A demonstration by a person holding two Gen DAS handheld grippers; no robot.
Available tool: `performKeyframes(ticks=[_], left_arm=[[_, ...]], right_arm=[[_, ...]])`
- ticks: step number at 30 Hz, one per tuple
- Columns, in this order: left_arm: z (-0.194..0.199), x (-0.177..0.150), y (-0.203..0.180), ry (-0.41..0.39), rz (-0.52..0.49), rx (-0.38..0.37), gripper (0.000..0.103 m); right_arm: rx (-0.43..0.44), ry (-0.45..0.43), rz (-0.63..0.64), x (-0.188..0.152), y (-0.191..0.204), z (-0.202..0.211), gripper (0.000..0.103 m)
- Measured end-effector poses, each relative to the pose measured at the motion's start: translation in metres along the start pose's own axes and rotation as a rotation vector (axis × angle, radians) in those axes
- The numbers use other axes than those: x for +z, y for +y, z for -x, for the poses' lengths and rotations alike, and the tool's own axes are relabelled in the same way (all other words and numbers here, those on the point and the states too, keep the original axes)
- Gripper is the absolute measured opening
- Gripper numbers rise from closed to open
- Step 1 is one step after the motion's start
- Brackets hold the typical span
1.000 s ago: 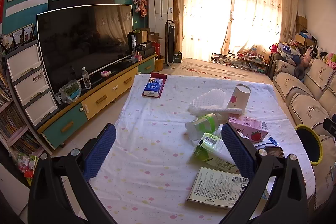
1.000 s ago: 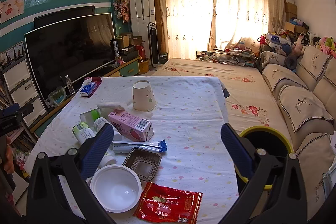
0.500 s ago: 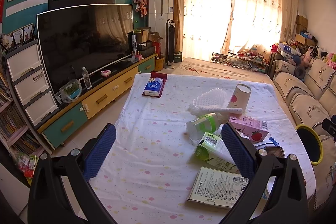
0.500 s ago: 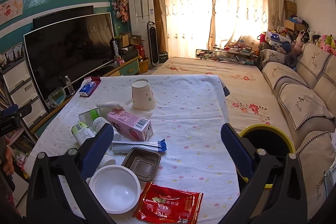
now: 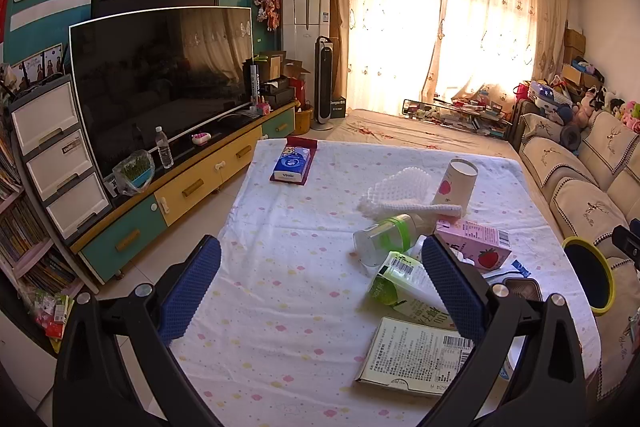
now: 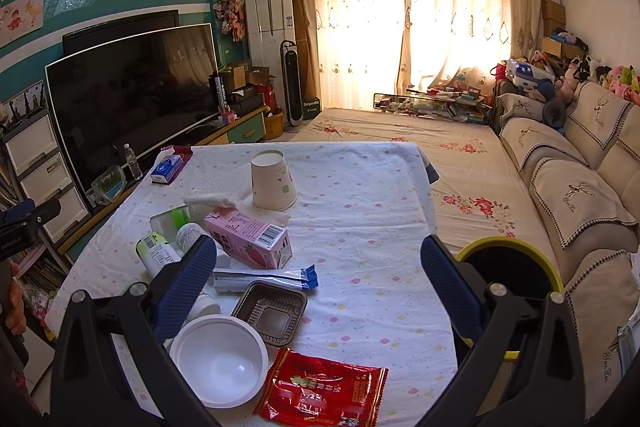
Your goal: Collect trash
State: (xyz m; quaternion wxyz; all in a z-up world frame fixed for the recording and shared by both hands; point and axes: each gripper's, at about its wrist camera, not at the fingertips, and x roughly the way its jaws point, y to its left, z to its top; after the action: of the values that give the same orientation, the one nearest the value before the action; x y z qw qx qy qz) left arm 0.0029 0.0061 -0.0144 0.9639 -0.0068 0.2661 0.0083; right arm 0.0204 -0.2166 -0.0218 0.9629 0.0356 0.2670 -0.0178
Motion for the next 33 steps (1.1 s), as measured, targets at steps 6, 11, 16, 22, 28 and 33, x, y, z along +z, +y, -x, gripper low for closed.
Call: performKeyframes(ticks=[6,11,16,22,28,33], left_arm=[[-0.0015,0.0033,-0.0002,0.003,-0.001,0.000,0.099],[-0.0016,0.0033,-0.0002,0.003,0.000,0.001,0.099],[-0.0027,-0.0007,0.0005,0.003,0.002,0.001,0.099],[-0.0032,0.0018,0.0003,0.006,0.002,-0.001,0.099],[-0.0032,0.0020,0.0004,0.007,0.003,-0.001,0.099],[-0.0040,0.0012,-0.0005,0.009,0.003,0.000,0.099]], right_arm=[[0.000,0.001,-0.002,-0.0014,-0.0006,-0.0029,0.097],[0.000,0.001,-0.002,-0.0015,-0.0006,-0.0033,0.097],[-0.001,0.003,-0.002,-0.0014,-0.0008,-0.0034,0.097],[0.000,0.004,-0.003,-0.0011,-0.0012,-0.0030,0.097],[0.000,0.005,-0.003,-0.0011,-0.0011,-0.0037,0.097],[0.002,0.008,-0.003,-0.0045,-0.0013,-0.0081,0.097]])
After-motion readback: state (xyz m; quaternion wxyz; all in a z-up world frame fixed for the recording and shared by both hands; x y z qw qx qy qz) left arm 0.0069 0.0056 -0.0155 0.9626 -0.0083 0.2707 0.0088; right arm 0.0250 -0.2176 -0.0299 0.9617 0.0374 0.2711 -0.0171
